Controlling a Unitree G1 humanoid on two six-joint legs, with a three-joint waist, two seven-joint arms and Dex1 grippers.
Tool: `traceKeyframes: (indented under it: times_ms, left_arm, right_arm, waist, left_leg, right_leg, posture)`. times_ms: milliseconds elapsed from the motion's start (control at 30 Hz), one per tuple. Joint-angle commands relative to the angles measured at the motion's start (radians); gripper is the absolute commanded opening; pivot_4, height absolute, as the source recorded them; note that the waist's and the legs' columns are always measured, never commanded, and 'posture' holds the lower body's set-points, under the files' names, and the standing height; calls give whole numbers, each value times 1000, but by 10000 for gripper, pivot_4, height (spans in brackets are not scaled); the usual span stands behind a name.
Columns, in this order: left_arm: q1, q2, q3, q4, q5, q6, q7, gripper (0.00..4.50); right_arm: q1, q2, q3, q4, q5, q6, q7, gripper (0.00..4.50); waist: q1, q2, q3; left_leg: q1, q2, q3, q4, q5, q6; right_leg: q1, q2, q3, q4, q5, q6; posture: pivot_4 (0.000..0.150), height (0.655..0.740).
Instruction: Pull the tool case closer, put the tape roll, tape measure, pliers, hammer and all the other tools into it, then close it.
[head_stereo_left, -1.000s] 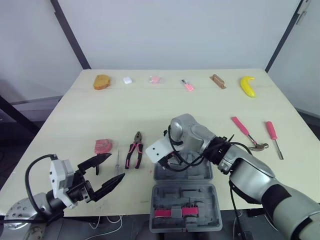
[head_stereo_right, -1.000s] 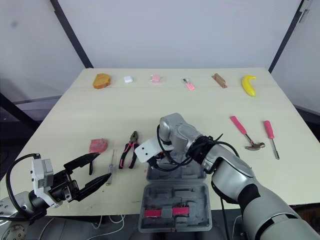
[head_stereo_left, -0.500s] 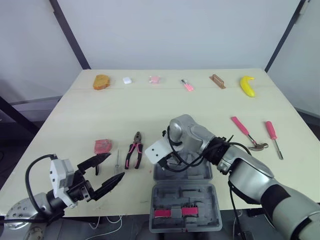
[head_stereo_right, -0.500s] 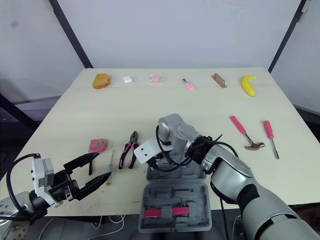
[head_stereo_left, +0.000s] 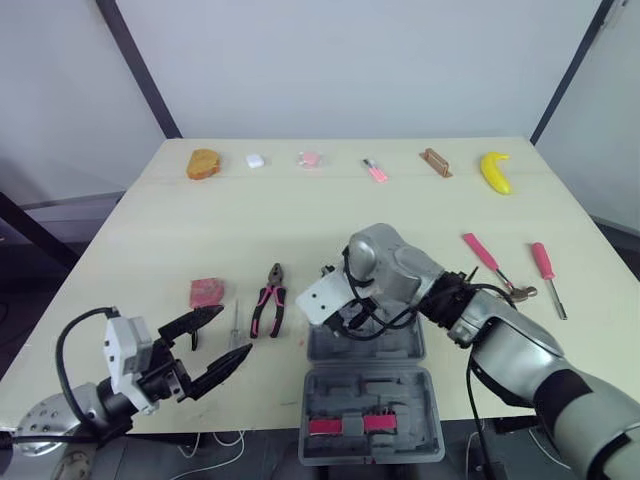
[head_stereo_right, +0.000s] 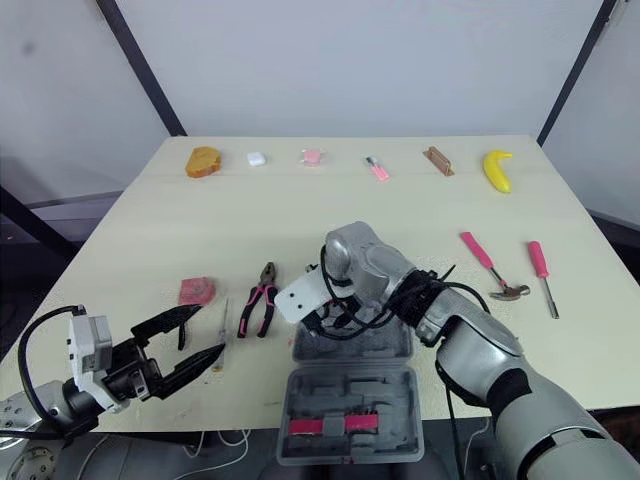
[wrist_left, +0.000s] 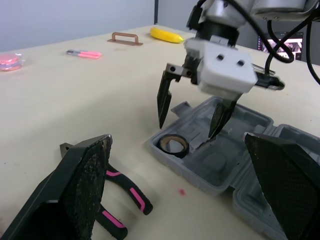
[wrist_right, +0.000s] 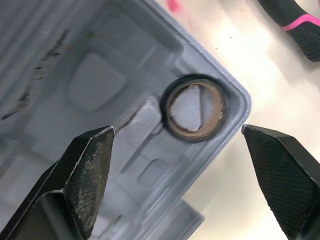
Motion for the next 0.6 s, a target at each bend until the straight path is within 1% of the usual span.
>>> traceKeyframes:
  times_ms: [33, 133, 200, 300, 333, 400, 433, 467, 500, 533, 600]
  left_arm:
    - [3, 7, -2, -40, -2, -8, -3, 45000]
    - [-8, 18, -7, -35, 0, -10, -8, 45000]
    - [-20, 31, -15, -25, 6, -9, -19, 45000]
    - [-47, 40, -26, -9, 3, -2, -21, 45000]
    - [-55, 43, -29, -3, 4, 0, -24, 45000]
    - [-77, 50, -36, 15, 7, 2, -34, 45000]
    - [-87, 55, -38, 24, 8, 2, -39, 45000]
    - [-95, 59, -41, 33, 9, 0, -44, 45000]
    - [-99, 62, -44, 37, 9, 0, -47, 45000]
    - [-103, 65, -46, 41, 10, 0, -51, 45000]
    - [-112, 71, -48, 49, 10, -1, -58, 45000]
  right_arm:
    - [7, 29, -115, -97, 94, 105, -1, 43958]
    - [65, 66, -243, -136, 208, 198, -64, 43958]
    - [141, 78, -349, -184, 281, 257, -140, 43958]
    - [237, 66, -414, -260, 348, 317, -188, 43958]
    - [263, 68, -425, -278, 367, 331, -206, 41720]
    - [322, 72, -441, -302, 396, 330, -248, 34931]
    - [344, 67, -433, -310, 400, 324, -258, 29725]
    - [361, 63, -424, -316, 403, 323, -268, 25459]
    - [371, 58, -417, -321, 406, 325, -275, 19928]
    - [380, 58, -416, -323, 409, 325, -291, 15740]
    - [394, 61, -421, -321, 422, 322, -320, 5124]
  waist:
    - [0, 0, 0]
    - [-1, 0, 0]
    - [2, -1, -1]
    - [9, -1, 0]
    - [10, -2, -1]
    - [6, -2, -1]
    - [4, -2, -1]
    - [2, -2, 0]
    - [-1, -2, 0]
    - [-4, -2, 0]
    - [-6, -2, 0]
  left_leg:
    - [0, 0, 0, 0, 0, 0]
    - [0, 0, 0, 0, 0, 0]
    - [0, 0, -1, 0, 0, 0]
    - [-1, -1, -1, 0, 0, 0]
    - [-1, -1, -1, 0, 0, 0]
    - [-1, -2, 0, 0, 0, 0]
    - [-1, -2, -1, 0, 0, 0]
    - [0, -1, -1, 0, 0, 0]
    - [0, -1, -1, -1, 0, 0]
    - [0, -1, -1, -1, 0, 0]
    - [0, 0, -1, -1, 0, 0]
  right_leg:
    - [0, 0, 0, 0, 0, 0]
    - [0, 0, 0, 0, 0, 0]
    - [0, 0, -1, 0, 0, -1]
    - [0, -2, -1, 0, 0, -1]
    - [1, -2, -1, 0, 0, 0]
    - [1, -2, -1, -1, 0, 0]
    - [1, -2, -1, 0, 0, 0]
    - [1, -1, -1, 0, 0, 0]
    - [0, 0, -1, 0, 0, 0]
    - [0, 0, -1, 0, 0, 0]
    - [0, 2, 0, 0, 0, -1]
  posture:
    - [1500, 7400]
    - [1500, 7400]
    - [1500, 7400]
    - [1500, 7400]
    - [1500, 7400]
    - [1500, 7400]
    - [1500, 7400]
    - [1500, 7400]
    - [1500, 7400]
    - [1500, 7400]
    - [1500, 7400]
